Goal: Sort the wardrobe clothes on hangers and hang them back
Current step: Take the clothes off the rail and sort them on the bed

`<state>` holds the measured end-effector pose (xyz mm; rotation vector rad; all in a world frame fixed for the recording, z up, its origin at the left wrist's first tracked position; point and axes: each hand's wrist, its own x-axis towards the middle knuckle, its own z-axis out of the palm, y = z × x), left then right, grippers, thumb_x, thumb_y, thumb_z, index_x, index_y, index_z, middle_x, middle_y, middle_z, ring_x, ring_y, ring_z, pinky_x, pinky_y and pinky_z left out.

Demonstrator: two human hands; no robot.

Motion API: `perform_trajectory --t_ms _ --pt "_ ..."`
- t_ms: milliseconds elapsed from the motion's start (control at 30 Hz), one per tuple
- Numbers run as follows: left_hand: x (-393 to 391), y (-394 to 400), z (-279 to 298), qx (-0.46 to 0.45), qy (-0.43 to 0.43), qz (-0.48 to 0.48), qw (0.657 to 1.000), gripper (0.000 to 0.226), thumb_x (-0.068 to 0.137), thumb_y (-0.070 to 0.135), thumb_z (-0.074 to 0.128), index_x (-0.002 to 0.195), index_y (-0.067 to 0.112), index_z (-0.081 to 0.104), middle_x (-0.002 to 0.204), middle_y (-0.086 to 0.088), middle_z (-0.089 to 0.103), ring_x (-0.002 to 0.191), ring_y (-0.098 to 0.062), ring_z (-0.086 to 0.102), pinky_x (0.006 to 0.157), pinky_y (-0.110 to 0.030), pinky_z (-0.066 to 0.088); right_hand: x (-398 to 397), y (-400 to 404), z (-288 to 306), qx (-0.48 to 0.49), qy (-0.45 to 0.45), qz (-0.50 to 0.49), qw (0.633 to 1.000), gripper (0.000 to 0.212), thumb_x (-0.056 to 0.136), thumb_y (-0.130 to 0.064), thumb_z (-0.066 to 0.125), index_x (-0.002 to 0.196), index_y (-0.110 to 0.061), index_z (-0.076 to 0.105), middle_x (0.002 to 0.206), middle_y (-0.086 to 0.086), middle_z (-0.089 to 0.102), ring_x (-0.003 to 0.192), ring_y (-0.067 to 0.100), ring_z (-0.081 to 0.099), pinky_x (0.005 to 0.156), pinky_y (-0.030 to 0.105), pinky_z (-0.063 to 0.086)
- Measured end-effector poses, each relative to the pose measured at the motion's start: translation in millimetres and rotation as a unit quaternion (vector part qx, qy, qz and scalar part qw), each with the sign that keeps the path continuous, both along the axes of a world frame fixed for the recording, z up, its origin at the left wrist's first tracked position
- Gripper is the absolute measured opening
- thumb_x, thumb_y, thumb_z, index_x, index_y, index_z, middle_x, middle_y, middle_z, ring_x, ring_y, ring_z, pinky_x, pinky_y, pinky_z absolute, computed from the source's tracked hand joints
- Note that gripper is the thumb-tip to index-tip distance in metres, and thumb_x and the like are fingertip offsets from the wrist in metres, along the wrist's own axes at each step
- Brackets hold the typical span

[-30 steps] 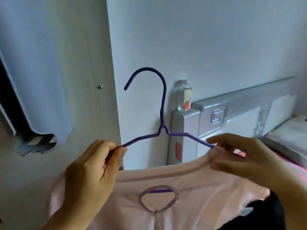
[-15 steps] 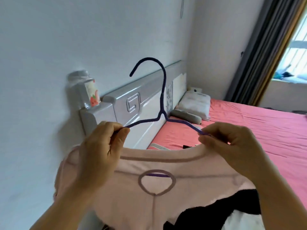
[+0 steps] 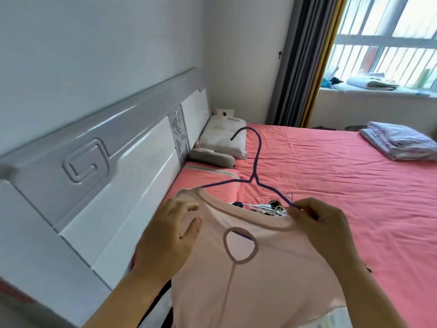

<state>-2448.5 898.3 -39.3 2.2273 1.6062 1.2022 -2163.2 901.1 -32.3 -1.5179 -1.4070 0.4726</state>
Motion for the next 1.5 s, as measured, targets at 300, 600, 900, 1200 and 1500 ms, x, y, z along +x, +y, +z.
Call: perform_trajectory --t_ms 300,600,900,1200,1500 --pt "86.1 127.8 -70.1 -0.168 0.037 -0.003 0.985 0.023 0.083 0.038 0.058 0.099 0.023 0.064 0.105 0.013 0.059 0.097 -0.011 0.058 0.078 -0.031 0.047 88.9 131.8 -116.6 -0.101 0.004 -0.043 0.994 0.019 0.079 -0.014 0.072 0.067 -0.028 0.066 0.055 -0.005 0.052 0.058 0.012 0.048 0.058 0.031 0.036" --pt "131.5 184.1 -150.1 -0.313 0.089 -0.011 0.945 0.016 0.093 0.036 0.054 0.103 0.027 0.061 0.106 0.020 0.050 0.104 -0.005 0.051 0.086 -0.026 0.042 144.5 185.0 -225.3 -0.249 0.075 -0.071 0.963 0.019 0.085 -0.015 0.068 0.066 -0.019 0.065 0.061 0.002 0.057 0.058 0.014 0.046 0.057 0.030 0.036" --pt "125.1 187.8 -172.5 -0.387 0.093 0.029 0.917 0.021 0.094 0.038 0.049 0.108 0.027 0.061 0.115 0.017 0.053 0.109 -0.008 0.053 0.093 -0.034 0.043 117.5 201.7 -233.1 -0.252 -0.076 0.001 0.965 0.021 0.085 -0.017 0.067 0.106 -0.014 0.065 0.085 -0.006 0.054 0.090 0.020 0.052 0.075 0.029 0.039" --pt "71.7 150.2 -148.2 -0.360 0.036 0.097 0.927 0.018 0.090 0.036 0.058 0.103 0.024 0.064 0.101 0.011 0.060 0.091 -0.006 0.058 0.080 -0.025 0.045 14.7 195.1 -180.4 -0.155 -0.102 0.175 0.967 0.016 0.084 -0.020 0.068 0.099 -0.013 0.070 0.080 -0.005 0.062 0.080 0.016 0.057 0.071 0.023 0.040" --pt "-26.5 27.6 -107.6 -0.324 -0.051 0.238 0.914 0.015 0.090 0.036 0.059 0.103 0.032 0.065 0.091 0.020 0.063 0.082 0.000 0.061 0.077 -0.026 0.051 -134.3 124.1 -116.7 -0.053 -0.122 0.393 0.910 0.018 0.080 -0.036 0.057 0.084 -0.021 0.066 0.068 -0.021 0.051 0.068 0.004 0.049 0.066 0.013 0.038"
